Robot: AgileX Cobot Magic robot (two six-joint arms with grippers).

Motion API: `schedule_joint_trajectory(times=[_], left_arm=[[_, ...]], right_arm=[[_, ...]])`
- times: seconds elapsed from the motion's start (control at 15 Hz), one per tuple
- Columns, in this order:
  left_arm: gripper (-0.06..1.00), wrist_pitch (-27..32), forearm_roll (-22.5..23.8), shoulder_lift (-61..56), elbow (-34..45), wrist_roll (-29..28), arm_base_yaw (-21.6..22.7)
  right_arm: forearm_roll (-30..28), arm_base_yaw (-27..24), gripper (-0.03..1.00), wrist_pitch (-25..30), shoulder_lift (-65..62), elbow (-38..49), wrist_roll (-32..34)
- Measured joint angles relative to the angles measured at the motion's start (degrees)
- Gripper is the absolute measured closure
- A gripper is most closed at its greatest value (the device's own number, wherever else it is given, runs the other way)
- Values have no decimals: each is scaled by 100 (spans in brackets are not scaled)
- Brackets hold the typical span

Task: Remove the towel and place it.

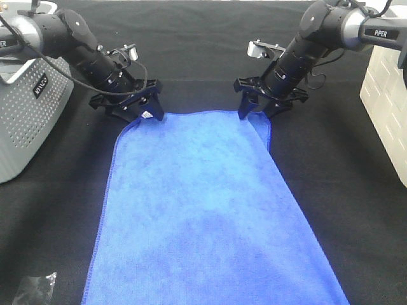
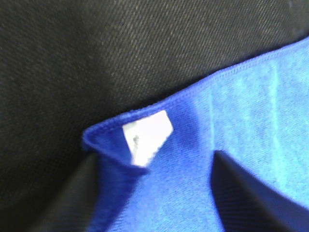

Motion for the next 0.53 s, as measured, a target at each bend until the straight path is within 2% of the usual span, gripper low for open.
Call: schedule_joint_trajectory(times=[0.2, 0.33, 0.4, 0.53], left_arm=[[65, 17, 97, 29, 0, 0, 0], [87, 23, 183, 52, 6, 23, 0], [93, 23, 235, 52, 6, 23, -6], [94, 17, 321, 52, 6, 23, -29]], right_arm=[[-97, 0, 75, 46, 46, -6, 0], [-258, 17, 88, 63, 46, -23, 0], [-327, 34, 93, 69, 46, -23, -17], [-372, 34, 97, 80, 40, -23, -138]])
